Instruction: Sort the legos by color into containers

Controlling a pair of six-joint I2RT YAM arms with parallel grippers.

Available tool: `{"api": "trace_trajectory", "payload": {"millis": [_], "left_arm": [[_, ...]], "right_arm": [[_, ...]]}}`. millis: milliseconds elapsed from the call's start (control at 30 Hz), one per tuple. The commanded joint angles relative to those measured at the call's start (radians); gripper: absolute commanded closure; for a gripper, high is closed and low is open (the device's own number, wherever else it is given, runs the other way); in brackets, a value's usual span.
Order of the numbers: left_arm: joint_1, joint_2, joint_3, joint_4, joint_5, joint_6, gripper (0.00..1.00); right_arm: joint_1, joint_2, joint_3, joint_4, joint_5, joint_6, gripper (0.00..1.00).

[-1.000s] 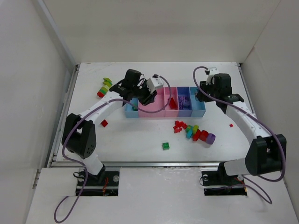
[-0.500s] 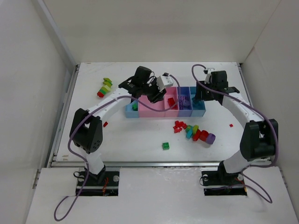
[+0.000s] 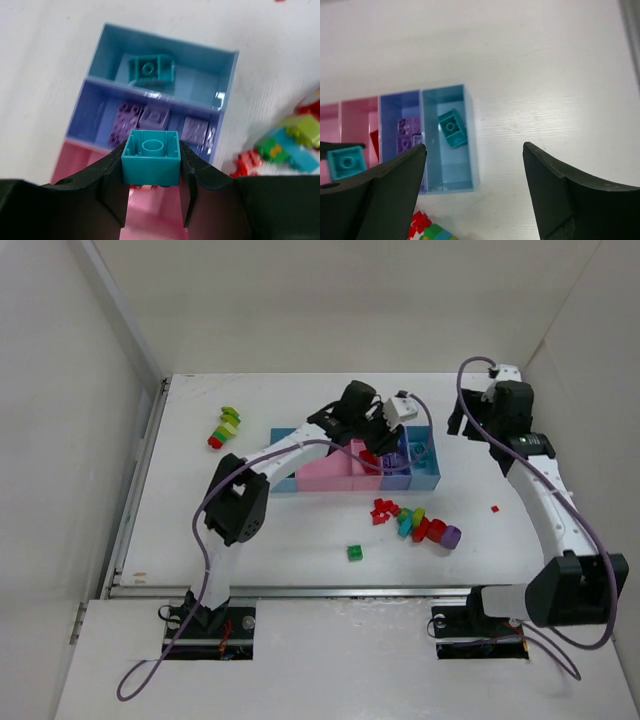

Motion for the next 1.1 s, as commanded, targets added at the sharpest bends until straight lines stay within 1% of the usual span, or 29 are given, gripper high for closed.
{"api": "trace_trajectory", "payload": {"millis": [0,33,67,100,133,233,267,367,467,500,533,567,600,633,667,700,800,900,933,1033,1067], "left_arm": [[-0.042,0.070,0.096,0.136,0.002,-0.153,1.00],[-0.058,0.082,0.105,0.168,0.002,-0.173,1.00],[-0.067,0.095,0.105,0.200,-0.019,-0.214,0.96],[-0.076,0.108,0.118,0.227,-0.036,-0.231,0.96],[-0.090,0.134,0.130,0.268,-0.070,-0.247,0.93],[-0.102,0.176,0.130,0.322,-0.134,-0.282,0.88],[-0.114,0.176,0.130,0.322,-0.165,-0.282,0.84],[-0.134,0.197,0.130,0.378,-0.206,-0.249,0.82],[-0.154,0.207,0.110,0.428,-0.231,-0.227,0.75],[-0.154,0.207,0.092,0.437,-0.231,-0.207,0.71],[-0.163,0.207,0.092,0.437,-0.231,-0.195,0.59],[-0.164,0.207,0.080,0.451,-0.231,-0.186,0.54],[-0.164,0.207,0.079,0.451,-0.240,-0.176,0.41],[-0.164,0.207,0.079,0.451,-0.240,-0.176,0.41],[-0.173,0.207,0.079,0.451,-0.240,-0.176,0.29],[-0.173,0.207,0.079,0.442,-0.249,-0.176,0.23],[-0.173,0.207,0.079,0.405,-0.249,-0.156,0.08],[-0.173,0.188,0.090,0.363,-0.271,-0.146,0.02],[-0.173,0.179,0.099,0.322,-0.280,-0.133,0.00],[-0.173,0.147,0.119,0.270,-0.357,-0.109,0.00],[-0.173,0.115,0.119,0.239,-0.424,-0.078,0.00]], "right_arm": [[-0.026,-0.108,-0.054,0.052,0.114,0.076,0.17],[-0.035,-0.125,-0.067,0.061,0.128,0.076,0.17],[-0.035,-0.139,-0.085,0.061,0.137,0.076,0.17],[-0.035,-0.165,-0.094,0.061,0.138,0.076,0.17],[-0.035,-0.177,-0.103,0.072,0.138,0.076,0.17],[-0.035,-0.217,-0.140,0.081,0.138,0.076,0.17],[-0.035,-0.226,-0.140,0.081,0.138,0.076,0.17],[-0.035,-0.249,-0.180,0.101,0.119,0.076,0.15],[-0.035,-0.258,-0.191,0.101,0.119,0.067,0.15],[-0.035,-0.258,-0.200,0.101,0.119,0.067,0.15],[-0.035,-0.258,-0.200,0.101,0.119,0.058,0.15],[-0.035,-0.258,-0.200,0.101,0.110,0.058,0.15],[-0.035,-0.258,-0.200,0.101,0.110,0.058,0.15],[-0.035,-0.258,-0.200,0.101,0.110,0.047,0.15],[-0.035,-0.268,-0.200,0.101,0.101,0.047,0.15],[-0.035,-0.268,-0.200,0.101,0.101,0.047,0.15],[-0.035,-0.268,-0.189,0.101,0.101,0.023,0.15],[-0.035,-0.268,-0.179,0.101,0.101,0.014,0.15],[-0.035,-0.268,-0.170,0.101,0.101,0.004,0.15],[-0.035,-0.278,-0.157,0.101,0.101,0.004,0.14],[-0.035,-0.289,-0.157,0.101,0.101,-0.005,0.14]]}}
